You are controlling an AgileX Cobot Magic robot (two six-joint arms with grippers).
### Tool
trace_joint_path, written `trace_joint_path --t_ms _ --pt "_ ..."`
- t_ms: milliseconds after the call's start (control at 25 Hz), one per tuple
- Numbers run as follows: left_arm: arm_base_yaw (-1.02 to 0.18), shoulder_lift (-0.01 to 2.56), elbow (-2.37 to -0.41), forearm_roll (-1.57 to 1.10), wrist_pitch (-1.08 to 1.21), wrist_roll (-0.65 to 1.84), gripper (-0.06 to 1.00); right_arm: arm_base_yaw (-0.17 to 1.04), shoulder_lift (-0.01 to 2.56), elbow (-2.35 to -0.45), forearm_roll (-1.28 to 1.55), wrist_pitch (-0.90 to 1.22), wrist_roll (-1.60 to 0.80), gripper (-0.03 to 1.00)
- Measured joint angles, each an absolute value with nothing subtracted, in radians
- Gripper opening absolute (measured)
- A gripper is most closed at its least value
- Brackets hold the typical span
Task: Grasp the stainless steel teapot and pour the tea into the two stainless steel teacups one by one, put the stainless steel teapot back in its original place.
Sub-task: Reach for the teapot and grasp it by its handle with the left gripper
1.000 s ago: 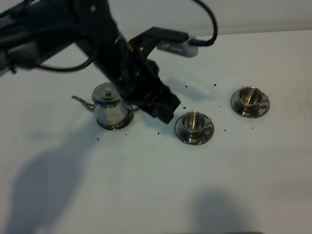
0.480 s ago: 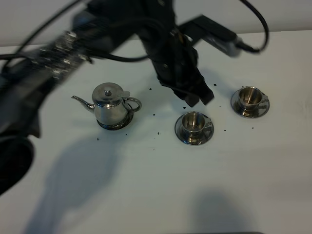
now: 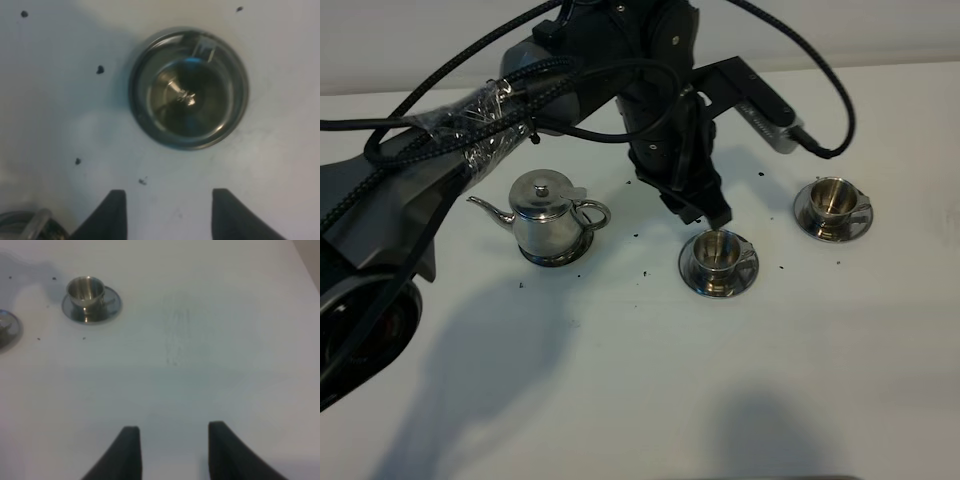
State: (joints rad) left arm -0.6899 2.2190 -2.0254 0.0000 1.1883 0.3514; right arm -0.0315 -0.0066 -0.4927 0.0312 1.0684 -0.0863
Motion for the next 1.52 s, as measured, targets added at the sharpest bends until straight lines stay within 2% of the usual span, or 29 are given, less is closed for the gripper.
trace_joint_path --t_ms 160,320,760,1520 --pt "-0.652 2.246 -2.025 0.0 1.188 0.398 0.53 -0.031 -0.007 -0.493 0.031 1.068 -0.086 0.31" --pt "-0.614 2.265 -2.025 0.008 1.188 0.411 0.55 -0.031 -0.007 -0.493 0.031 1.068 -0.086 0.31" --pt "-0.554 2.322 -2.025 -0.007 1.148 0.448 0.56 -0.031 -0.007 -0.493 0.031 1.068 -0.086 0.31" --pt "-0.523 2.355 -2.025 0.008 1.158 0.474 0.56 -0.031 -0.007 -0.493 0.032 1.068 -0.086 0.31"
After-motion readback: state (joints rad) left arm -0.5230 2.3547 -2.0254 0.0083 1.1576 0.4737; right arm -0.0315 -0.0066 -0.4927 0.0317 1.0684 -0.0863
